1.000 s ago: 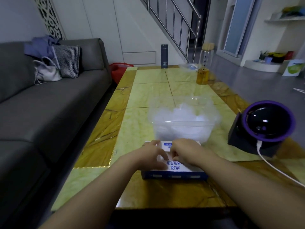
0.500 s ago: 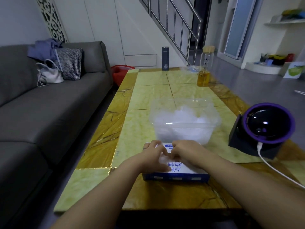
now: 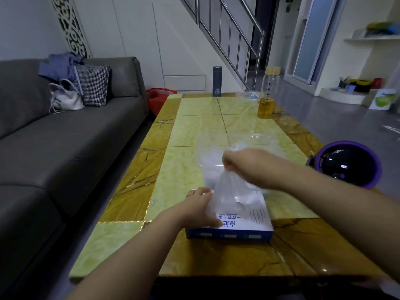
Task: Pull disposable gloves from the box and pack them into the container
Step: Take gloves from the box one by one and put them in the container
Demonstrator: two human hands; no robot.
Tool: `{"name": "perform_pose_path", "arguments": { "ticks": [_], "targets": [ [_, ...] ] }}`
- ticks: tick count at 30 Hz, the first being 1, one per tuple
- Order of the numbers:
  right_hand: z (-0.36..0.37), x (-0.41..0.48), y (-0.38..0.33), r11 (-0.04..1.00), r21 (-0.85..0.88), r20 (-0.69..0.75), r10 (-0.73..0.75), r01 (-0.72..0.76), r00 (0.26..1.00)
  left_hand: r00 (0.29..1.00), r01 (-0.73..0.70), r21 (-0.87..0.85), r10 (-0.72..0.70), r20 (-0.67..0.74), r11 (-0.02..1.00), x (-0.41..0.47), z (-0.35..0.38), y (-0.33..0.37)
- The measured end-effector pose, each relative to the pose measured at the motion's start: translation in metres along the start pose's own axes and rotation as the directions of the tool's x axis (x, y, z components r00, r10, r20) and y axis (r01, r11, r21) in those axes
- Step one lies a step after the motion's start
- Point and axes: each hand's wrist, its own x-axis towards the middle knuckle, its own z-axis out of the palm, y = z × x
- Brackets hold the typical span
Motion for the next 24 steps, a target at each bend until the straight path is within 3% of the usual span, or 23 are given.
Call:
{"name": "perform_pose_path", "arguments": {
  "ticks": [3,6,8,10,12,16,19,21,24],
  "targets": [
    [-0.037,0.0,0.008,0.996,0.088,-0.205,-0.007,0.025,0.979,1.0,0.008,-0.07,-0.008,-0.009,0.998,-0.002,-0.007,0.004],
    [-0.052,-0.009,0.018,0.989,0.139,-0.2,-0.012,0.04,0.98,0.994,-0.08,-0.426,0.102,0.029,0.901,-0.015,-0.033,0.007],
    [-0.052,-0.015,0.025,0.986,0.164,-0.193,0.005,0.027,0.981,0.956,-0.16,-0.724,0.288,0.055,0.671,-0.025,-0.049,0.002],
    [-0.047,-0.019,0.03,0.984,0.174,-0.201,0.013,0.022,0.98,0.944,-0.115,-0.933,0.331,0.005,0.342,-0.036,-0.059,0.001],
    [-0.041,-0.022,0.033,0.983,0.184,-0.213,0.014,0.026,0.977,0.947,-0.047,-0.996,0.321,-0.019,0.08,-0.037,-0.064,0.0],
    [-0.035,-0.025,0.031,0.986,0.161,-0.209,-0.019,0.053,0.978,0.95,0.033,-0.976,0.311,-0.036,-0.213,-0.037,-0.07,0.003],
    [-0.035,-0.027,0.03,0.988,0.124,-0.225,-0.059,0.088,0.973,0.972,0.063,-0.96,0.235,-0.003,-0.271,-0.037,-0.073,0.009],
    [-0.035,-0.028,0.028,0.988,0.109,-0.241,-0.083,0.112,0.967,0.993,0.085,-0.961,0.101,0.06,-0.265,-0.034,-0.076,0.016],
    [-0.03,-0.031,0.023,0.989,0.068,-0.21,-0.116,0.133,0.971,0.993,0.066,-0.988,-0.091,0.079,-0.137,-0.027,-0.074,0.027]
  ]
}}
